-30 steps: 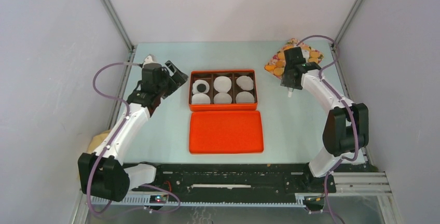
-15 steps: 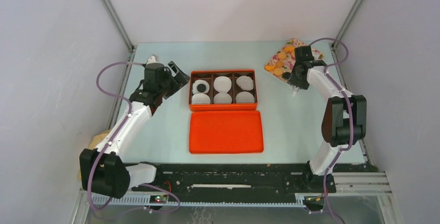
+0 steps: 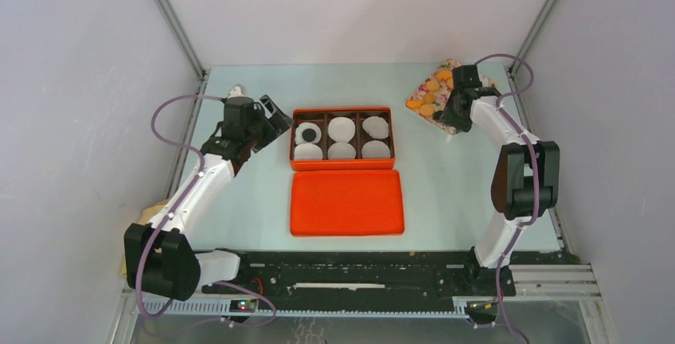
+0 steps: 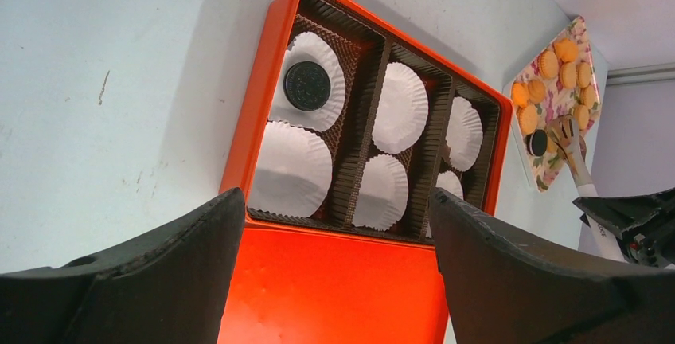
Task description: Pack the cookies
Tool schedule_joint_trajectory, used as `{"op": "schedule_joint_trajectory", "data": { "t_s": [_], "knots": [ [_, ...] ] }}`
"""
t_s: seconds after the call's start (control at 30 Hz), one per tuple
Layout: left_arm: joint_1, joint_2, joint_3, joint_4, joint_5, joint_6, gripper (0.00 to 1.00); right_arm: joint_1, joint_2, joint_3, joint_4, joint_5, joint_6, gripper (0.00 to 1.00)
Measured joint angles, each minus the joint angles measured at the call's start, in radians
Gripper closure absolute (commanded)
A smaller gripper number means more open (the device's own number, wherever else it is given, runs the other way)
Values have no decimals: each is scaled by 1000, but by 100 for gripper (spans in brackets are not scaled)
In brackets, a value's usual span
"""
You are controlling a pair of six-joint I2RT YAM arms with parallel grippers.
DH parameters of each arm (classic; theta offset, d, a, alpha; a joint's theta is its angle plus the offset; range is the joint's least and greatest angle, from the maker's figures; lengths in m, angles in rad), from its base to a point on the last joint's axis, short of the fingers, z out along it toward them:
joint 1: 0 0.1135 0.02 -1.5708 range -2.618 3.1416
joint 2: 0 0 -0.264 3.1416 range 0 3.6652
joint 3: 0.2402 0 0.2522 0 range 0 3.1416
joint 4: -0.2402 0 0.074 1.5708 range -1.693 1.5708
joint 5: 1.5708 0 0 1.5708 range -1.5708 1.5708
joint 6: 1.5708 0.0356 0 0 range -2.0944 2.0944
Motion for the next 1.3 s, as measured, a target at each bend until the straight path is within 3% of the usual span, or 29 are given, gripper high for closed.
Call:
{"op": "schedule_joint_trajectory", "data": {
  "t_s": [0.27,0.57,0.87,1.17,1.3],
  "knots": [
    [0,1,0,0,-1,0,11,88,-97,-1,-8,-3,-5,71],
    [21,-1,20,-38,-43,0,10,351,-201,107,-24,-28,-19,71],
    [57,-11,49,-49,-61,0,10,579,-42,236,-29,-80,-51,71],
    [57,-32,49,-50,-64,0,10,612,89,248,-65,-105,-54,71],
    [57,-32,49,-50,-64,0,10,613,89,248,-68,-96,-54,64]
  ]
}}
